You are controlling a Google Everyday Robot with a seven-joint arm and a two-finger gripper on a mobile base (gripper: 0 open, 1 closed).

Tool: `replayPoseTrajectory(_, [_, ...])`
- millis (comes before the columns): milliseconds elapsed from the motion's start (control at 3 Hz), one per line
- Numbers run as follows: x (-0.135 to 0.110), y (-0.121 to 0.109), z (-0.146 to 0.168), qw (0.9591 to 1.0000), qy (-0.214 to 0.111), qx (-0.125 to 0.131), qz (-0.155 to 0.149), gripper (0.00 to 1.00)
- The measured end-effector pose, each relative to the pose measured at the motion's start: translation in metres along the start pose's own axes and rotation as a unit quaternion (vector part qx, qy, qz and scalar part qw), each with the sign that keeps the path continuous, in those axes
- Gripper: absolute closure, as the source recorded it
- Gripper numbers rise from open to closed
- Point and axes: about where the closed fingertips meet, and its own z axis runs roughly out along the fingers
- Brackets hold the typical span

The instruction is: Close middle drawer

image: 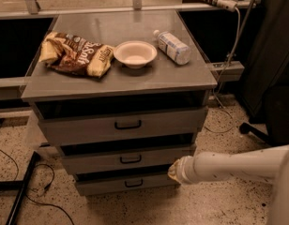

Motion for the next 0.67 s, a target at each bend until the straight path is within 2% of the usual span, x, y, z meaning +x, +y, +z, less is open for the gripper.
replayPoseTrajectory(333, [0.0031,0.0044,-0.0024,1.0,0.002,-0.003,0.001,0.11])
replayPoseTrajectory(667, [0.0031,0.0044,-0.0024,1.0,0.002,-0.003,0.001,0.0])
